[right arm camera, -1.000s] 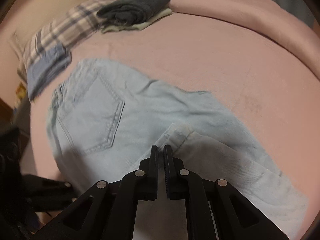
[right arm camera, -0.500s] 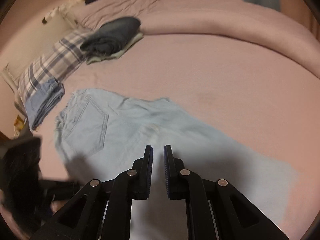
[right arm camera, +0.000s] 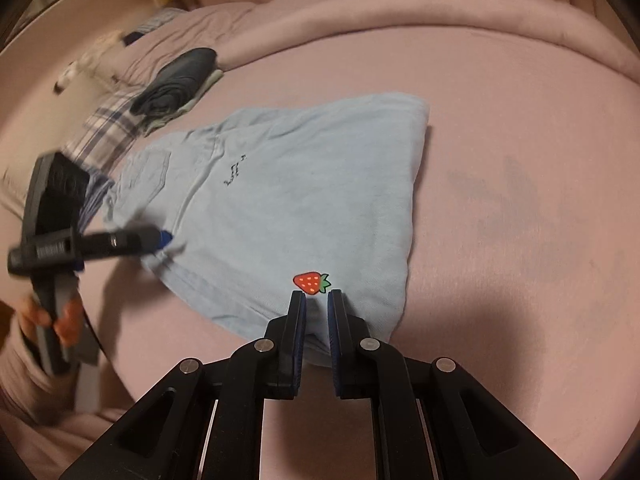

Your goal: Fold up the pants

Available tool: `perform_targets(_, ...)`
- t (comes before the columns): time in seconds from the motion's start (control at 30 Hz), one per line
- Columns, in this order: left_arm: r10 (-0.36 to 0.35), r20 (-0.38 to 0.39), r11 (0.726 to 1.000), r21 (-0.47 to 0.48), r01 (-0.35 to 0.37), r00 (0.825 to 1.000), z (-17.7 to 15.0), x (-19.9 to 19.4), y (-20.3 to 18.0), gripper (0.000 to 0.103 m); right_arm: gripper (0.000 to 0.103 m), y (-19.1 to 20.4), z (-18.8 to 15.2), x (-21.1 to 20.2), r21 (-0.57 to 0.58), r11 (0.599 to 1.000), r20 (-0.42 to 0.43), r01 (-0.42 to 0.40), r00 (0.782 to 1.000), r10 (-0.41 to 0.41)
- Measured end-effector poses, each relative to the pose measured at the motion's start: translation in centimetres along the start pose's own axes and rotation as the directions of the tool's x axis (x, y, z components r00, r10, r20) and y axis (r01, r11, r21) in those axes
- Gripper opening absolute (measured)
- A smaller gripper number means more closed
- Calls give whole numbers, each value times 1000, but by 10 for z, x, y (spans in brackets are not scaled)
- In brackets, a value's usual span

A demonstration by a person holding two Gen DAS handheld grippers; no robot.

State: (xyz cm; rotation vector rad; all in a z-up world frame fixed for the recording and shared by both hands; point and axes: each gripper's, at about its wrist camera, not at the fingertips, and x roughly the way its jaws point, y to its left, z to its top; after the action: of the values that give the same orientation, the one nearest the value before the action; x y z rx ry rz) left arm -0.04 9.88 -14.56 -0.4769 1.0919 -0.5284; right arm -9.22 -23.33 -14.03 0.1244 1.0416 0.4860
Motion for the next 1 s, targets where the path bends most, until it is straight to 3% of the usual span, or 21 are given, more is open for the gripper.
perform_targets(0.1,9,1,1000,1,-9,1000,0,0,-2,57,14,9,26,-11,-28,1000,78,-3,997,5)
perform_targets(0.13,12,2,1000,0,-12,1000,0,0,-2,57,21,9,36,-10,-27,999,97,32,995,-30)
perform_targets(0.2,18,3,1000,-3,-18,1000,0,0,-4,57,23,3,54,-4,-14,992,138,129,982,-126)
perform_targets(0.27,21,4,1000,-1,-21,1000,-1,1,-5,57,23,-4,68,4,16,989,162,145,976,-146)
perform_targets(0.4,9,9,1000,-11,-9,1000,-1,-1,-5,57,23,-24,76,54,96,974,25,204,978,-208)
perform_targets(0.53,-30,60,998,-58,34,998,-5,-22,2,62,32,-3,76,43,45,969,54,241,968,-243)
perform_targets(0.67,-51,193,988,-132,77,980,-20,-71,26,74,33,15,69,23,-15,972,91,234,968,-232)
perform_targets(0.8,-3,293,943,-317,100,956,-42,-114,78,75,33,27,62,14,-35,984,111,176,979,-171)
perform_targets(0.93,60,344,840,-524,139,937,-64,-131,133,79,34,49,59,16,-78,988,118,135,985,-125)
perform_targets(1.0,32,382,768,-601,221,924,-71,-131,156,79,34,61,61,22,-106,987,117,118,988,-105)
